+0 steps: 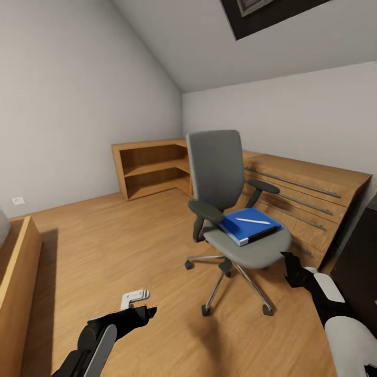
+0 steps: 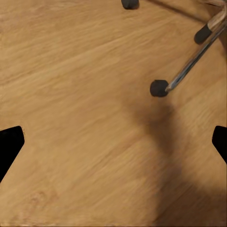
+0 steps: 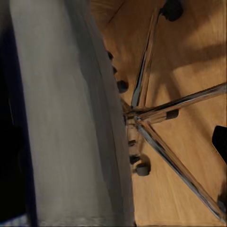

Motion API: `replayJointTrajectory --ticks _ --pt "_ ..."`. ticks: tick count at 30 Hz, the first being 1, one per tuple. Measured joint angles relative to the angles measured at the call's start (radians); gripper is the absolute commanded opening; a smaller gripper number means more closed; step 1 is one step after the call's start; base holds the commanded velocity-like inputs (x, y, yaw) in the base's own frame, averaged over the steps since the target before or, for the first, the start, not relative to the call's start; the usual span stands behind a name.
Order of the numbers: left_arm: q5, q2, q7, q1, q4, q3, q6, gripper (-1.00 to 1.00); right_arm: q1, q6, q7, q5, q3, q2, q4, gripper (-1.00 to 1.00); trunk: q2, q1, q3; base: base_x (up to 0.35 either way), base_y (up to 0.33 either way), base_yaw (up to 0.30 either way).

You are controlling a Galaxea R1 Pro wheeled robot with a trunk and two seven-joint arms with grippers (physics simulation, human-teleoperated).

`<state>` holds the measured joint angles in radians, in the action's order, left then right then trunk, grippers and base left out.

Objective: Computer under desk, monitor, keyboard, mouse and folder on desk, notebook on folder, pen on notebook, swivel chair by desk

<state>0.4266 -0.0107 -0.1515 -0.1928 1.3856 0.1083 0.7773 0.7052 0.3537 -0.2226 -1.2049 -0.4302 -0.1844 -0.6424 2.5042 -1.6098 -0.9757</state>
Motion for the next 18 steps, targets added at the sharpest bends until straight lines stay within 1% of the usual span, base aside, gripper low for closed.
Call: replayJointTrajectory --ticks 11,18 --pt "0.0 0.0 -0.001 0.0 0.0 0.0 0.0 1.0 0.0 -0.001 0.0 0.0 0.0 0.001 0.0 1.0 0.0 0.0 0.0 -0.305 -0.024 0.0" --pt "0.0 0.0 -0.001 0.0 0.0 0.0 0.0 1.0 0.0 -0.002 0.001 0.003 0.002 0.002 0.0 1.0 0.0 0.001 0.0 -0.07 -0.008 0.0"
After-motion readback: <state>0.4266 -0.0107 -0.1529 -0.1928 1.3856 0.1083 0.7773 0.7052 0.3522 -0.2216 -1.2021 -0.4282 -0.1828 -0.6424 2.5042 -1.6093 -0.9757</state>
